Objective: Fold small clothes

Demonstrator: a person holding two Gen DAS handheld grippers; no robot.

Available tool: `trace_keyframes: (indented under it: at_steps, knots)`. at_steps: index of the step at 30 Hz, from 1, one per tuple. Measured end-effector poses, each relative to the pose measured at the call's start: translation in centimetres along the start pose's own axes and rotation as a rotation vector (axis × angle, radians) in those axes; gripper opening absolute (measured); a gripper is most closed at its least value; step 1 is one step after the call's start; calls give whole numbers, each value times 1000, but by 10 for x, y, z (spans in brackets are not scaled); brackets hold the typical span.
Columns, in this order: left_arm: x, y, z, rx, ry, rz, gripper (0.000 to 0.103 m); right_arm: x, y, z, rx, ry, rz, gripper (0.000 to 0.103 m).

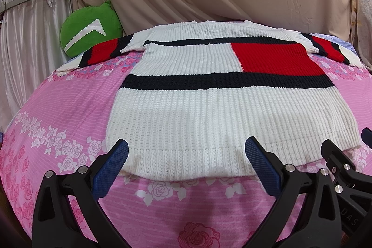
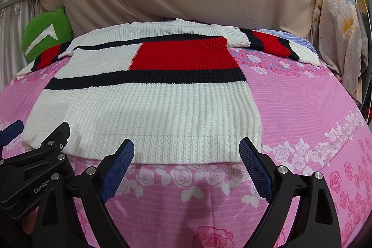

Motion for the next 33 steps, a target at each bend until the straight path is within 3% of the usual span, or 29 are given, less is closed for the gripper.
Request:
trace_keyframes:
  at_steps: [11,13,15,16,18,22,27,31,33]
  knots:
    - [0,-2,1,-8,14,4,98,2,1,0,2,-14,-12,91]
    - [-3,-3,1,-9,31,22,98,11,3,-2,16,-67,-65,91]
    - [-10,0,-1,11,69,57,98,29,6,-9,60,-160,-177,91]
    - [-13,1,-3,21,82,74,98,45,6,-15,96,-202,-224,91]
    - [-22,2,-10,43,94,87,98,77,-2,-30,135,-240,-234,91]
    - [-38,-7,-38,58,39,19,98,170,-44,-71,169,-314,-80,92]
    - [-52,-43,-72,19,16,6,98,299,-143,-108,63,-468,119,92]
    - [-60,-81,-87,-40,48,34,98,373,-218,-117,-18,-655,121,83]
    - [-63,-97,-93,-55,56,41,98,392,-244,-119,-45,-716,132,79]
Point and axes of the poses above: each gripper's, at about its wrist camera, not at the fingertips, and y roughly against the way its jaws point, x to its right, z to its underside, the point moved 3 cm from there along -y, roughly the way its jaws point, and after that the axes turned 10 degrees about x, right-handed, at the moved point
